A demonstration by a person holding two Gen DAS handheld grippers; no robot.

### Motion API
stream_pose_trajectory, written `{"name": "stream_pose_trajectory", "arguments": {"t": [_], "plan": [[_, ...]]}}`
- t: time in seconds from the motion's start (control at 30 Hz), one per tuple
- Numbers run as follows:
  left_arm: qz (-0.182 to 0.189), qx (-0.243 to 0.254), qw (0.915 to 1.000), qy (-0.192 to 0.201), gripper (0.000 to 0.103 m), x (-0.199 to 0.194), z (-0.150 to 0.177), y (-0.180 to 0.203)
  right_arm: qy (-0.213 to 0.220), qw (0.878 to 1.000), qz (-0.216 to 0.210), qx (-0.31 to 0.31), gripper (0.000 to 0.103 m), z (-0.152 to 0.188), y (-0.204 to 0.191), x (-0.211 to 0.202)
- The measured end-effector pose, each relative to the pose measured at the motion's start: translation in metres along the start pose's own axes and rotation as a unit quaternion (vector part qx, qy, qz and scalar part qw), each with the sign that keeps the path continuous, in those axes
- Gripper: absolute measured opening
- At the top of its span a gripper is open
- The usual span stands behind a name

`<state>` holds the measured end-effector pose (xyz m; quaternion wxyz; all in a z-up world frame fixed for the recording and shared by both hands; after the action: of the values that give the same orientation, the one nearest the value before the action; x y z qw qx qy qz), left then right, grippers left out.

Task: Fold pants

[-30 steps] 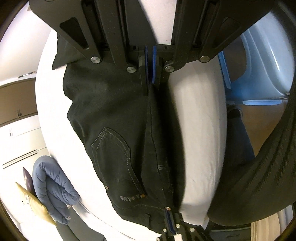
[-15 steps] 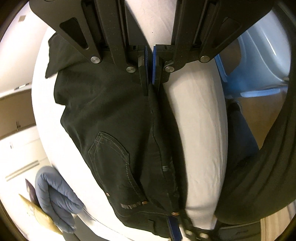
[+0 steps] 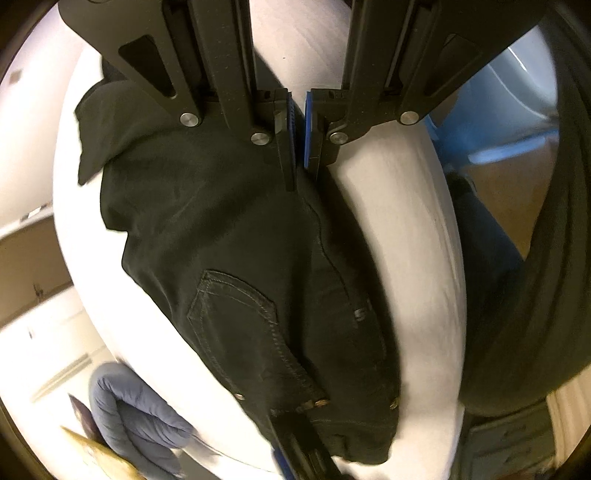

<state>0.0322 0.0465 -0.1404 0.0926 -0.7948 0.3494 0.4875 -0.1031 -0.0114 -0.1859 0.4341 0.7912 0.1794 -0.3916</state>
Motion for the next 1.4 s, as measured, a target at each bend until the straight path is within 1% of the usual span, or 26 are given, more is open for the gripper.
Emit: {"name": "stream_pose_trajectory", "arguments": {"t": [0.07,0.1,0.13,0.17,0.2,0.27,0.33,0.37,0.4,0.5,0.57,0.6,0.63,0.67,0.7,0.73,0.77,0.8,0.83,0.87,0.9,0.93,1.1,1.17,1.3,1.4], "plan": [[-0.012,-0.029,0.9989,-0.036,0.056,0.038,0.01,-0.009,0.007,0.999,-0.017,0.041,0.007,0.004,0.009,-0.003],[-0.016,-0.043,0.998,-0.044,0.058,0.051,0.014,-0.013,0.01,0.998,-0.026,0.057,0.008,0.006,0.013,-0.005],[-0.016,-0.05,0.9984,-0.021,0.058,0.051,0.015,-0.015,0.007,0.995,-0.045,0.084,0.008,0.01,0.019,-0.008],[-0.014,-0.061,0.9979,-0.016,0.058,0.05,0.015,-0.016,0.007,0.993,-0.058,0.103,0.013,0.013,0.023,-0.011],[-0.014,-0.069,0.9974,-0.015,0.058,0.049,0.015,-0.016,0.014,0.988,-0.074,0.133,0.016,0.018,0.03,-0.017],[-0.028,-0.064,0.9973,-0.024,0.058,0.044,0.013,-0.012,0.026,0.976,-0.1,0.189,0.016,0.028,0.046,-0.028],[-0.041,-0.059,0.9972,-0.019,0.058,0.036,0.007,-0.006,0.031,0.952,-0.136,0.273,0.017,0.041,0.074,-0.037],[-0.041,-0.061,0.9972,-0.009,0.058,0.032,0.004,-0.005,0.031,0.941,-0.143,0.306,0.018,0.047,0.089,-0.038],[-0.033,-0.069,0.997,0.006,0.058,0.026,-0.001,-0.003,0.03,0.928,-0.139,0.345,0.019,0.055,0.111,-0.038],[-0.019,-0.092,0.9953,0.025,0.058,0.023,-0.012,-0.002,0.02,0.9,-0.109,0.422,0.02,0.073,0.171,-0.026],[-0.018,-0.097,0.9948,0.025,0.058,0.029,-0.018,-0.003,0.004,0.871,-0.094,0.483,0.02,0.088,0.224,-0.008],[-0.019,-0.098,0.9948,0.022,0.058,0.035,-0.019,-0.002,-0.002,0.86,-0.088,0.503,0.026,0.093,0.245,0.0],[-0.02,-0.101,0.9946,0.01,0.058,0.044,-0.018,-0.002,-0.008,0.846,-0.074,0.528,0.035,0.099,0.274,0.011],[-0.018,-0.107,0.9941,-0.002,0.058,0.053,-0.019,-0.002,-0.014,0.837,-0.059,0.544,0.066,0.104,0.292,0.02],[-0.02,-0.115,0.9931,-0.012,0.059,0.062,-0.016,-0.004,-0.021,0.828,-0.04,0.559,0.081,0.109,0.309,0.027],[-0.02,-0.12,0.9926,-0.004,0.064,0.065,-0.013,-0.004,-0.02,0.818,-0.026,0.574,0.081,0.111,0.332,0.037],[-0.015,-0.124,0.9921,0.002,0.067,0.065,-0.012,-0.003,-0.02,0.816,-0.028,0.577,0.081,0.11,0.342,0.044],[-0.013,-0.126,0.9919,0.003,0.07,0.066,-0.011,-0.002,-0.035,0.815,-0.023,0.577,0.081,0.108,0.354,0.054],[-0.02,-0.123,0.9923,0.0,0.072,0.068,-0.011,0.001,-0.065,0.818,-0.005,0.571,0.081,0.103,0.365,0.069],[-0.024,-0.12,0.9925,-0.003,0.073,0.069,-0.012,0.002,-0.082,0.821,0.005,0.565,0.081,0.099,0.372,0.079],[-0.024,-0.12,0.9925,-0.005,0.075,0.071,-0.013,0.003,-0.099,0.824,0.016,0.558,0.081,0.095,0.379,0.089],[-0.021,-0.125,0.9919,-0.005,0.078,0.073,-0.014,0.003,-0.126,0.825,0.032,0.551,0.081,0.089,0.387,0.105],[-0.02,-0.142,0.9896,-0.008,0.085,0.08,-0.019,0.004,-0.212,0.813,0.072,0.537,0.081,0.07,0.408,0.163],[-0.021,-0.142,0.9896,-0.008,0.085,0.08,-0.018,0.003,-0.239,0.804,0.083,0.538,0.081,0.07,0.411,0.185],[-0.014,-0.144,0.9895,-0.006,0.085,0.084,-0.024,0.004,-0.279,0.791,0.094,0.536,0.081,0.07,0.414,0.22],[-0.012,-0.143,0.9897,-0.008,0.085,0.086,-0.027,0.003,-0.294,0.789,0.093,0.531,0.08,0.071,0.412,0.239]]}}
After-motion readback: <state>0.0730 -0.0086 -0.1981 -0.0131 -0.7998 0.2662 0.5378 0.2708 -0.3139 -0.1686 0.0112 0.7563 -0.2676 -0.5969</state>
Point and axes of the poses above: each gripper's, at about its wrist camera, not at the fingertips, and x roughly the way its jaws point, y to its right, z to its underside, the point moved 4 cm from there along x, roughly the way its jaws point, and after that the axes turned 11 degrees about z, right-handed, at the moved point
